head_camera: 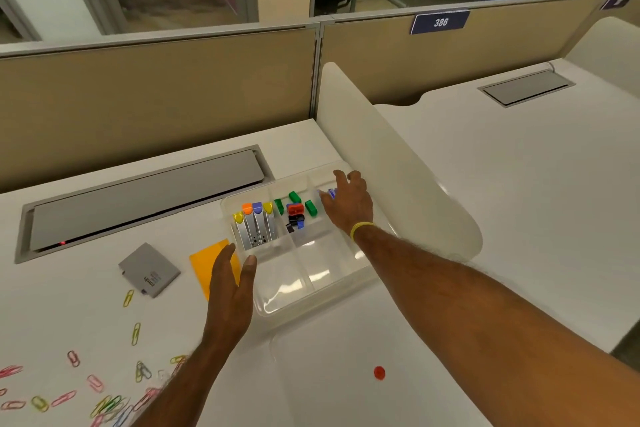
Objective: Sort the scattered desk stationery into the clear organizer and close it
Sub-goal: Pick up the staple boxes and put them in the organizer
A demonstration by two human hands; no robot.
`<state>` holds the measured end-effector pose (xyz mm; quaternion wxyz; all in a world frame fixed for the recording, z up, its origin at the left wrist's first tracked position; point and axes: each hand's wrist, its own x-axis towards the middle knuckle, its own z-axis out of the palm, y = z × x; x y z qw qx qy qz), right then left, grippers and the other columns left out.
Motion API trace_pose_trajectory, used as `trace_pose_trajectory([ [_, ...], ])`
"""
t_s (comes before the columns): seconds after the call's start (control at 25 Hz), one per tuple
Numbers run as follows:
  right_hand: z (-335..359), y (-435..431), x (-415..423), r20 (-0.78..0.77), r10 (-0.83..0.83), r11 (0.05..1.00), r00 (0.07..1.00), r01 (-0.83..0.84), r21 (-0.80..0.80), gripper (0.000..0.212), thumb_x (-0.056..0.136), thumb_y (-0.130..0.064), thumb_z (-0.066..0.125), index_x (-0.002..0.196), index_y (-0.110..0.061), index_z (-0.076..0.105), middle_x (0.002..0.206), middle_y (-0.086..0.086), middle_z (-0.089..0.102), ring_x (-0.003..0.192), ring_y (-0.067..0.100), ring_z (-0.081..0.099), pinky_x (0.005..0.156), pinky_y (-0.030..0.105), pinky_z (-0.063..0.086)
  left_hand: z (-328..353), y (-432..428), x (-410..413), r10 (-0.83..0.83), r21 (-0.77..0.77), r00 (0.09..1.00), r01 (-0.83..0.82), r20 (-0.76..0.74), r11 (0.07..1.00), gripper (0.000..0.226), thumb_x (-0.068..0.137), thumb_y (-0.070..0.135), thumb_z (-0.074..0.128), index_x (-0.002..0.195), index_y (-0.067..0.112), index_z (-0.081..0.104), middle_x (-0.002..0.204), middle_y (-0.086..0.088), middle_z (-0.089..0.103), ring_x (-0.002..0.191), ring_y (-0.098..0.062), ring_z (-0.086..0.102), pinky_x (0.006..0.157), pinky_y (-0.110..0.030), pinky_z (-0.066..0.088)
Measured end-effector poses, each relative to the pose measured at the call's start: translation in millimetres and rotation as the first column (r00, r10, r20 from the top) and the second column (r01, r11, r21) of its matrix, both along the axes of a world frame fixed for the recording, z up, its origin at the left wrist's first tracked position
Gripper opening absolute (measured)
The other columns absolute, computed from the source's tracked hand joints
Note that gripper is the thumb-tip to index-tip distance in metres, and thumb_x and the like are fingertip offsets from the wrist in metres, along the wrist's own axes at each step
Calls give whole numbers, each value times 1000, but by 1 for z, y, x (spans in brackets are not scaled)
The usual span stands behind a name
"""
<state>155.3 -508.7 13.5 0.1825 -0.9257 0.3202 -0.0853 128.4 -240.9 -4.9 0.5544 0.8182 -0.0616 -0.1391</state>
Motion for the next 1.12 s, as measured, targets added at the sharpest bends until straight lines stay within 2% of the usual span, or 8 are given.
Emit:
trace_pose_trajectory([
  [0.2,3,13,-20,17,25,1000,1000,-25,1,63,89,-44,56,142,-17,36,139,10,39,124,28,41,96,42,47,4,4,-2,-33,14,999,33,1,999,72,86,54,37,149,20,26,155,-6,28,140,-27,31,113,-45,27],
  [0.36,9,38,-45,51,77,997,996,-77,-2,67,88,-46,59,143,-16,36,142,10,40,129,26,39,102,38,41,13,17,-12,-72,56,997,70,30,996,75,85,56,36,149,16,27,156,-7,28,141,-27,30,113,-42,26],
  [0.52,15,72,-66,65,167,985,984,-168,22,73,89,-49,57,148,-17,30,155,12,29,145,26,22,117,39,25,14,38,-22,-132,193,988,114,83,974,77,86,59,35,150,16,24,158,-6,24,144,-26,25,116,-45,21],
  [0.72,23,117,-89,39,268,963,963,-268,-4,80,88,-57,54,151,-20,23,158,11,22,147,27,18,119,41,18,14,75,-35,-203,390,966,128,158,912,83,86,68,32,150,17,24,158,-6,24,145,-26,23,117,-49,20],
  [0.88,20,155,-109,19,333,943,943,-333,-6,82,88,-58,54,152,-22,19,160,11,16,148,25,11,121,41,13,15,107,-48,-245,519,950,113,192,847,92,79,75,25,151,18,24,159,-6,23,146,-26,19,117,-51,19],
  [1.12,4,217,-140,17,472,881,881,-472,-33,85,88,-58,52,154,-25,11,162,7,4,150,24,2,120,40,6,10,166,-81,-305,650,932,108,198,752,95,79,80,19,152,20,20,161,-4,15,149,-23,11,118,-52,13],
])
